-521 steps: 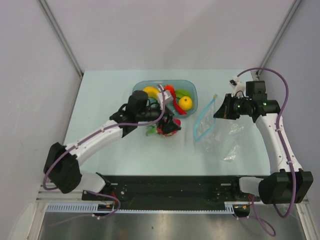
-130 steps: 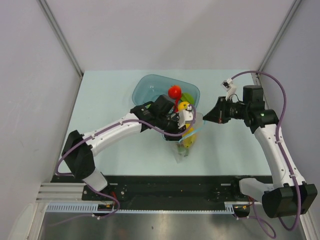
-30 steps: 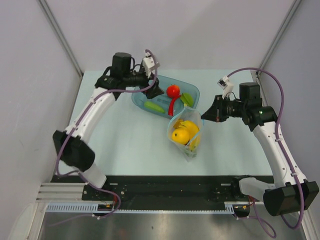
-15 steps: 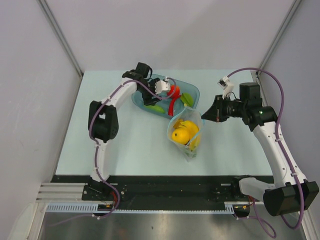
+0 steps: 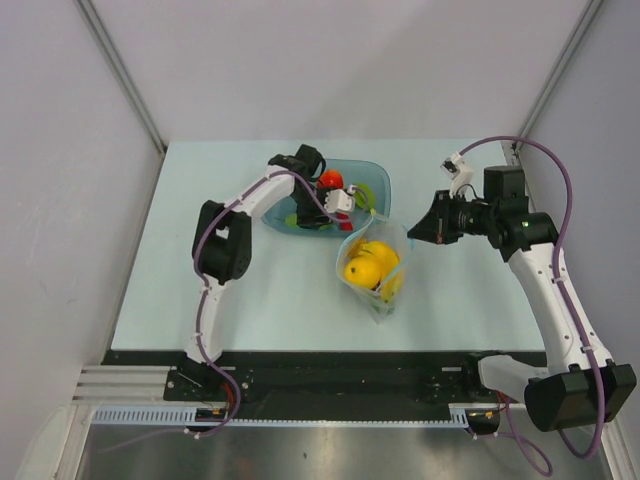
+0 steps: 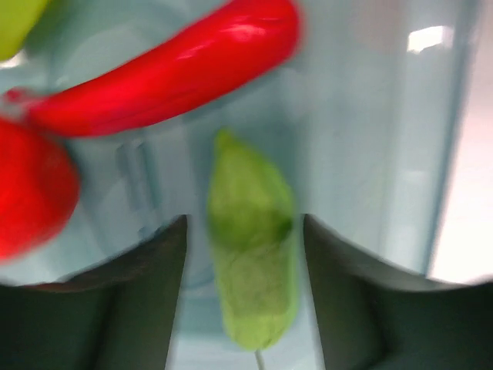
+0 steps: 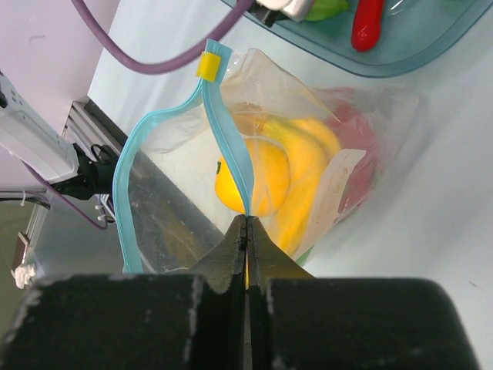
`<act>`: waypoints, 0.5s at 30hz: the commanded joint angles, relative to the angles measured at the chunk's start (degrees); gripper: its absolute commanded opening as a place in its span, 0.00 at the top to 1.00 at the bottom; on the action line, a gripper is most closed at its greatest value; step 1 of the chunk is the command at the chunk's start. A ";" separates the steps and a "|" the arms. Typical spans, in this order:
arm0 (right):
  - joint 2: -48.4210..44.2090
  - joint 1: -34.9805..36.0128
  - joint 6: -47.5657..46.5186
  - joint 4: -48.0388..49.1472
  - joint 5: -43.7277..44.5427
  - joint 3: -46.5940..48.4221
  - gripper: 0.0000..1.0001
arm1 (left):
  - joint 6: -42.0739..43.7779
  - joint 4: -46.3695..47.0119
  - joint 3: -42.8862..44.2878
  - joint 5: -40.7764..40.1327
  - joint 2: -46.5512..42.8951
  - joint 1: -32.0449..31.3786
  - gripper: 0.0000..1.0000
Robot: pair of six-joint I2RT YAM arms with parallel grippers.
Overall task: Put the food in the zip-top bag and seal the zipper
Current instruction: Pick up the fake fruit from the bin.
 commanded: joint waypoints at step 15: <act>-0.54 -0.76 -0.64 2.46 -0.48 -0.17 1.00 | -47.87 28.68 -8.50 23.72 -26.57 6.38 0.97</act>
